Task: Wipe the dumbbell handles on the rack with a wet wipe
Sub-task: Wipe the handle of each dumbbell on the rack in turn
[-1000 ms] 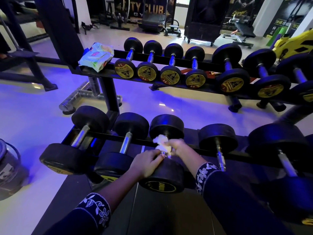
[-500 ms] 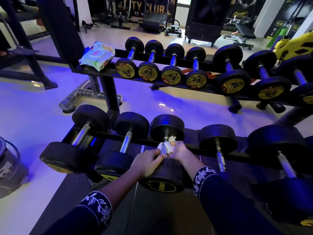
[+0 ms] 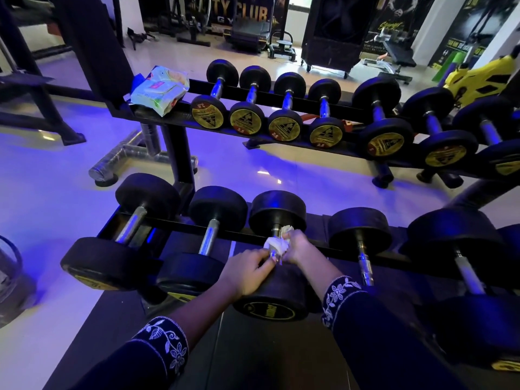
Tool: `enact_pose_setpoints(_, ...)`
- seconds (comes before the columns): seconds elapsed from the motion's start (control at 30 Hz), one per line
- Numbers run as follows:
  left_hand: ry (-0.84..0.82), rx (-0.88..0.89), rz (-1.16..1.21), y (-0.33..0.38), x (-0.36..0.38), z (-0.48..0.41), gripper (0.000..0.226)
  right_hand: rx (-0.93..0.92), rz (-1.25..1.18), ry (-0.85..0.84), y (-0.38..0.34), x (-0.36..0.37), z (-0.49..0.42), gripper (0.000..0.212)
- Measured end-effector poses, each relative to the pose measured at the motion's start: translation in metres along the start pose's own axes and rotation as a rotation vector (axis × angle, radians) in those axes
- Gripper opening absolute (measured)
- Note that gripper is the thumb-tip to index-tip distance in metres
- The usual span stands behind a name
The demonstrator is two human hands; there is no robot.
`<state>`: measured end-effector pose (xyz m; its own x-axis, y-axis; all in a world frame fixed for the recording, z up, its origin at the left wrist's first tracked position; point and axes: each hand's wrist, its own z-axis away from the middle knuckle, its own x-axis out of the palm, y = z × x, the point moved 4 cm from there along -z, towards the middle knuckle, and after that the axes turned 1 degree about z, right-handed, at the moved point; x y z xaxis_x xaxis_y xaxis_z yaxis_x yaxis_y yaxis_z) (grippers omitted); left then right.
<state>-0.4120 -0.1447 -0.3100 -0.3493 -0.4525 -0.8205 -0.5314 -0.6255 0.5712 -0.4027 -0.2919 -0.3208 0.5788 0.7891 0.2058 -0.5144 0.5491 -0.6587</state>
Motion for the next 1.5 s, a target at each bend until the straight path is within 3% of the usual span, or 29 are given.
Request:
enact_pose_setpoints(0.13, -0.006, 0.018, 0.003, 0.000, -0.001, 0.002, 0.040, -0.065, 0.176, -0.023, 0.005, 0.007, 0.006, 0.036)
enact_pose_setpoints(0.23, -0.009, 0.032, -0.013, 0.002, -0.002, 0.000, 0.038, -0.134, 0.563, -0.140, 0.012, 0.014, 0.016, 0.027)
enact_pose_setpoints(0.3, -0.010, 0.042, -0.013, 0.003, -0.002, -0.001, 0.039, -0.163, 0.744, -0.158, 0.012, 0.019, 0.034, 0.032)
enact_pose_setpoints(0.4, 0.000, 0.044, -0.006, 0.002, -0.001, -0.001, 0.041, -0.198, 0.878, -0.079, 0.005, 0.013, 0.048, 0.033)
enact_pose_setpoints(0.57, 0.007, 0.033, 0.007, 0.001, 0.000, 0.000, 0.050, -0.256, 1.055, 0.197, 0.002, -0.004, 0.028, 0.019)
enact_pose_setpoints(0.63, 0.007, 0.047, 0.021, 0.000, 0.002, 0.000, 0.050, -0.312, 1.013, 0.268, -0.002, -0.009, 0.034, 0.018)
enact_pose_setpoints(0.77, -0.027, 0.052, 0.058, -0.003, 0.004, -0.001, 0.035, -0.378, 0.589, 0.171, -0.006, -0.024, 0.044, 0.012)
enact_pose_setpoints(0.9, -0.071, 0.052, 0.118, 0.005, 0.004, -0.010, 0.045, -0.370, 0.459, 0.134, -0.014, -0.035, 0.059, 0.023)
enact_pose_setpoints(1.0, -0.072, 0.083, 0.072, 0.034, 0.002, -0.018, 0.026, -0.373, 0.386, 0.066, -0.021, -0.048, 0.067, 0.042)
enact_pose_setpoints(1.1, -0.089, 0.159, 0.012, 0.076, 0.013, -0.027, 0.019, -0.371, 0.298, 0.090, -0.031, -0.073, 0.072, 0.033)
enact_pose_setpoints(1.23, -0.122, 0.164, 0.006, 0.131, 0.046, -0.035, 0.023, -0.381, 0.382, 0.230, -0.055, -0.133, 0.076, 0.043)
enact_pose_setpoints(1.4, -0.116, 0.031, 0.052, 0.184, 0.091, -0.036, 0.026, -0.488, 0.925, 0.341, -0.076, -0.204, 0.064, 0.014)
enact_pose_setpoints(1.5, -0.114, -0.051, 0.095, 0.206, 0.119, -0.039, 0.032, -0.602, 0.992, 0.355, -0.079, -0.228, 0.065, 0.024)
